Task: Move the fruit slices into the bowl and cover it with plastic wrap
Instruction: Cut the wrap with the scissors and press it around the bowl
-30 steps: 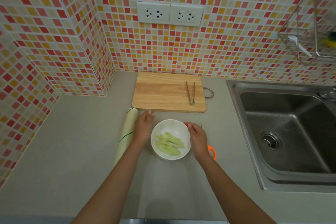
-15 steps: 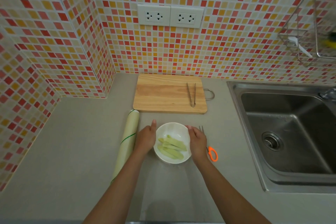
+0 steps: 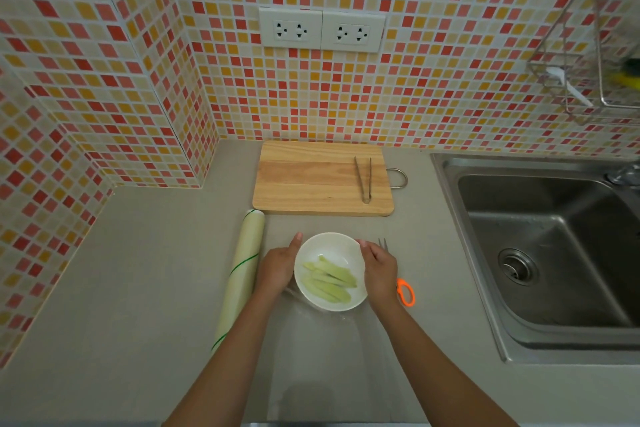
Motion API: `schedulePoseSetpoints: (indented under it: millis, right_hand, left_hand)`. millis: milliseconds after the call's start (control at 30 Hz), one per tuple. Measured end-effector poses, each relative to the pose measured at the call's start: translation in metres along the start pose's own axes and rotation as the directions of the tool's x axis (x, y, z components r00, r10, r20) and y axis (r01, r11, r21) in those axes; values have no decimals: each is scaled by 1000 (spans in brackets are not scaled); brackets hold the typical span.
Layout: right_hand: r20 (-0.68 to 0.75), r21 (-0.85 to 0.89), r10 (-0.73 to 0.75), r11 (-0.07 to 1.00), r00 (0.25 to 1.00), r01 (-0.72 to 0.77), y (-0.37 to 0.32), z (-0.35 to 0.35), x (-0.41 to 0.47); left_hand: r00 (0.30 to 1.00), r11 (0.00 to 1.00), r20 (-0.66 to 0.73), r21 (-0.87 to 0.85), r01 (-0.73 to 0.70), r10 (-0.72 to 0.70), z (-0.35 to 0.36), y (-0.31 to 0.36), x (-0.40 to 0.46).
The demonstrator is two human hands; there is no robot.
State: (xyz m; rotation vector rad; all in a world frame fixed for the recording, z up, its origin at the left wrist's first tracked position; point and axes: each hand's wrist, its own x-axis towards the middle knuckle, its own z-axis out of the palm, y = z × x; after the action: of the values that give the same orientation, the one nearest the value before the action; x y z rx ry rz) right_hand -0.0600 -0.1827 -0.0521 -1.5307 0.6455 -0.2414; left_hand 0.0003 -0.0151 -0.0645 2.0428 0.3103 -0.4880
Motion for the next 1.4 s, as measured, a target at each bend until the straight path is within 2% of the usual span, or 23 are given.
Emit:
schedulePoseSetpoints:
  millis: [100, 300, 500, 633, 700, 800, 867, 933, 1000, 1033, 1133, 1200, 1300, 1367, 1400]
  right_hand:
    - [3, -6, -8, 1000, 1000, 8, -2, 1, 1]
    - [22, 28, 21, 999, 1000, -21, -5, 4, -2]
    - [63, 114, 104, 987, 993, -111, -2, 2, -4]
    - [77, 159, 164, 972, 983, -174, 0, 3, -3]
    - [92, 204, 205, 954, 975, -220, 0, 2, -2]
    - [132, 271, 257, 920, 957, -284, 1, 1, -3]
    - [150, 280, 261, 914, 954, -294, 1, 0, -3]
    - [140, 266, 239, 926, 961, -269, 1, 0, -4]
    - [123, 259, 214, 936, 969, -239, 0, -1, -5]
    - [114, 258, 208, 938, 971, -231, 0, -1, -6]
    - [75, 249, 201, 945, 977, -214, 1, -1, -6]
    - [59, 241, 194, 949, 979, -203, 2, -1, -4]
    - [54, 234, 185, 953, 981, -193, 1, -1, -4]
    - [44, 241, 177, 953, 983, -182, -2, -3, -4]
    - [33, 243, 167, 955, 985, -170, -4, -4, -3]
  left_hand:
    - [1000, 980, -13, -198, -14, 11, -1, -6, -1]
    - [994, 972, -104, -231, -47, 24, 6, -11, -10]
    - [962, 922, -261, -345, -174, 83, 15, -8, -17]
    - [956, 848, -292, -514, -129, -32, 19, -5, -15]
    - [959, 775, -254, -629, -66, -125, 23, -5, -15]
    - [968, 693, -184, -721, -15, -172, 25, -5, -11]
    - [959, 740, -236, -671, -44, -156, 23, -5, -11]
    - [926, 865, -369, -486, -126, -72, 18, -3, -13]
    - [902, 930, -430, -319, -183, 30, 15, 0, -13]
    - [905, 935, -423, -302, -184, 42, 14, 0, -13]
    - [947, 906, -304, -422, -33, -107, 12, 0, -11]
    - [959, 908, -255, -420, 3, -122, 11, -4, -11]
    - [956, 975, -285, -186, -121, 64, 8, -9, -12]
    - [923, 979, -343, -41, -201, 175, 7, -9, -14]
    - [898, 970, -384, -22, -242, 215, 6, -7, -16]
